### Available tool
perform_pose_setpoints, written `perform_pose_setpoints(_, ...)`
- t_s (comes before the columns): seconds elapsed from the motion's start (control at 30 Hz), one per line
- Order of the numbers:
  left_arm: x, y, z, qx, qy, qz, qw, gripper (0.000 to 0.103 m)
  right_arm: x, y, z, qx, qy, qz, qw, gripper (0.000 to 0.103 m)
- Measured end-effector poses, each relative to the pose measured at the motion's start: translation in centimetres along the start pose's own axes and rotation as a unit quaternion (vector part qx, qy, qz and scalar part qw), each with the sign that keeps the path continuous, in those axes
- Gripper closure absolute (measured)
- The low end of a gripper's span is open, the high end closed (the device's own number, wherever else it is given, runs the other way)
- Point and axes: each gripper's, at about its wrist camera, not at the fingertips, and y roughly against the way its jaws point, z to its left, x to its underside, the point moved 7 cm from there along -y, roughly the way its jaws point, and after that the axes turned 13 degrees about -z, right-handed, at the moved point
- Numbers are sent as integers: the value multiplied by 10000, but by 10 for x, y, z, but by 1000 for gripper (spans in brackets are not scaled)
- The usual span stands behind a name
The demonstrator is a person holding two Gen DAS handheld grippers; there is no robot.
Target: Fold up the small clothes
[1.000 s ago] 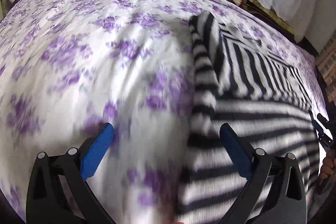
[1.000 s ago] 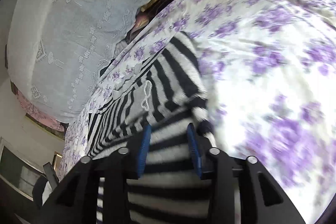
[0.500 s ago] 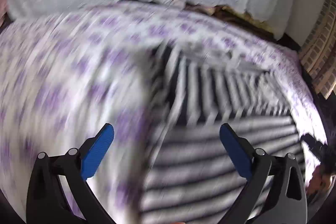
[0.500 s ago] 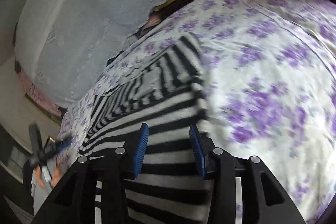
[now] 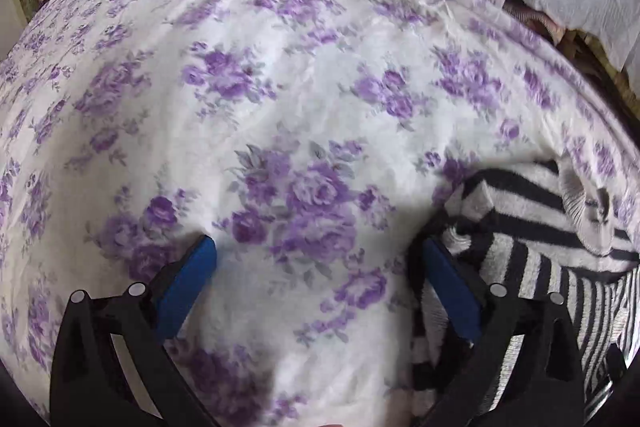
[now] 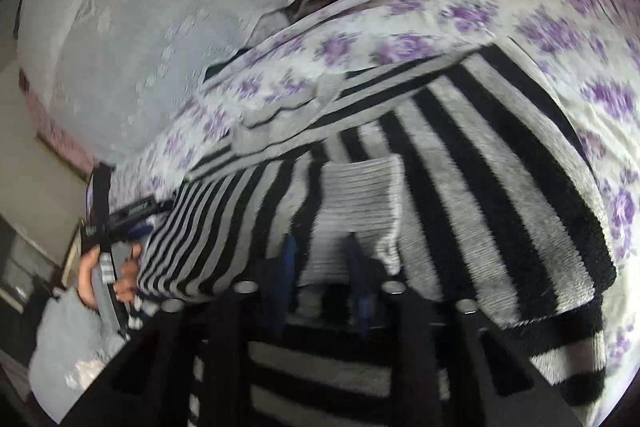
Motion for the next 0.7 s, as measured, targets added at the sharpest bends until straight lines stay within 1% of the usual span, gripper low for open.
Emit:
perform_pose_setpoints(0.03, -2, 5, 1, -89, -50, -85, 9999, 4, -2, 5, 0, -31, -46, -23, 10000, 87)
perform_pose_setpoints(0.07, -4, 11, 3, -271, -122, -208, 9993, 5, -5, 13, 4, -31, 50, -153, 9999, 82)
perform_pose_setpoints(0.1, -6, 21, 4, -351, -203, -362, 9985, 6, -7, 19, 7, -28, 166, -251, 9995, 80)
perform_pose_setpoints(0.13, -6, 31, 2, -148, -205, -468, 9986, 6, -7, 24, 12, -78, 273, -316, 9991, 79)
perform_pose_setpoints(0.17, -3, 42, -4, 223, -155, -538, 9982, 5, -4, 25, 17, -194, 334, -292, 9988, 75)
perform_pose_setpoints(0.2, 1, 49, -8, 432, -155, -543, 9975, 5, 0, 22, 20, -239, 353, -203, 9989, 74)
perform_pose_setpoints(0.23, 6, 53, -13, 518, -257, -521, 9970, 5, 5, 15, 19, -160, 386, -63, 9991, 69)
perform_pose_setpoints(0.27, 12, 51, -18, 436, -432, -472, 9970, 5, 11, 7, 17, -57, 424, 76, 9991, 68)
perform_pose_setpoints(0.3, 20, 43, -21, 186, -697, -356, 9968, 4, 14, 2, 15, -52, 457, 108, 9989, 68)
perform_pose_setpoints(0.33, 28, 32, -21, -10, -882, -190, 9959, 4, 14, 4, 15, -88, 497, 28, 9987, 68)
perform_pose_setpoints(0.37, 34, 27, -16, -6, -791, -82, 9968, 4, 14, 9, 16, -87, 475, 33, 9988, 69)
perform_pose_setpoints(0.4, 33, 29, -9, 83, -579, -95, 9982, 4, 12, 16, 16, -99, 415, 3, 9991, 68)
perform_pose_setpoints(0.43, 33, 34, -2, 187, -312, -59, 9993, 4, 10, 25, 16, -110, 376, -88, 9992, 68)
perform_pose_setpoints(0.5, 37, 46, 8, 384, -76, -58, 9992, 4, 7, 51, 11, -157, 379, -332, 9986, 64)
perform_pose_setpoints(0.53, 44, 55, 14, 449, -64, -72, 9989, 4, 8, 62, 6, -165, 349, -398, 9985, 62)
perform_pose_setpoints(0.6, 60, 70, 23, 489, -223, -109, 9985, 4, 12, 85, -14, -90, 160, -504, 9986, 62)
perform_pose_setpoints(0.7, 98, 95, 34, 599, -551, -200, 9965, 5, 23, 106, -48, 180, -211, -546, 9981, 61)
